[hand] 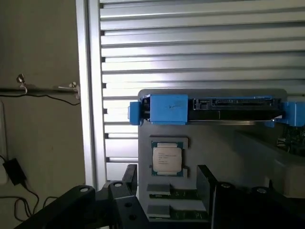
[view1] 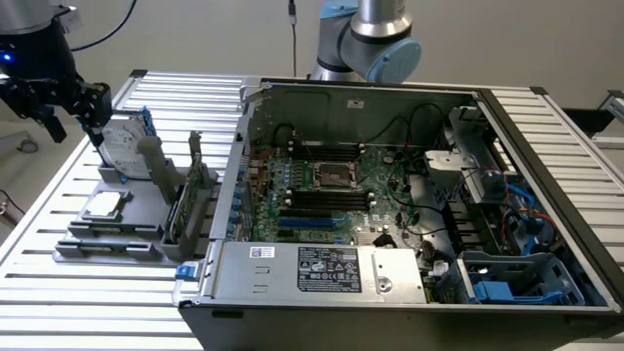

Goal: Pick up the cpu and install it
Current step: 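Pick up the cpu and move it towards the insertion slot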

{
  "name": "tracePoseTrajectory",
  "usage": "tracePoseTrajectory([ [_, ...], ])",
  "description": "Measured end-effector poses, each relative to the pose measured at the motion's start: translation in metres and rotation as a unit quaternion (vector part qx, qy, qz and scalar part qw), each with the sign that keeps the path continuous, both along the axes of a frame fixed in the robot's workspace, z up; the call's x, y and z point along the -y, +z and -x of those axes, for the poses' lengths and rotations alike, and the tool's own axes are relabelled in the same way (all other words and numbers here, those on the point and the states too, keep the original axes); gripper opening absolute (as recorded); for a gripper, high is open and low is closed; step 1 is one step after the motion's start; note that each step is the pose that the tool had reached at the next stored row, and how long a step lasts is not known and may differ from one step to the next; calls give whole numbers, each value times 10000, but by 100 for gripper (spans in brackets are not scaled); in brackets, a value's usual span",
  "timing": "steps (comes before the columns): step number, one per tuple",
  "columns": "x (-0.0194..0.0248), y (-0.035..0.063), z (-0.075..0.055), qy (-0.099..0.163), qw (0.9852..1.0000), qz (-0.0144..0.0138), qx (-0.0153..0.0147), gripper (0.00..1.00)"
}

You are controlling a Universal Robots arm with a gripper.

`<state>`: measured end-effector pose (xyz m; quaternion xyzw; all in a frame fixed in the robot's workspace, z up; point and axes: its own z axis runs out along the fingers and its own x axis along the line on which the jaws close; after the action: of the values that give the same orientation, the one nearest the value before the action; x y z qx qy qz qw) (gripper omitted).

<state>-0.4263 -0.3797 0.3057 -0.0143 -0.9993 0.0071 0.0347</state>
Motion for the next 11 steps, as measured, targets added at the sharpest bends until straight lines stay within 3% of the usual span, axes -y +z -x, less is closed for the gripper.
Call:
tracePoseTrajectory([
  [11, -1, -201, 1, -2, 10000, 1, 1, 62],
])
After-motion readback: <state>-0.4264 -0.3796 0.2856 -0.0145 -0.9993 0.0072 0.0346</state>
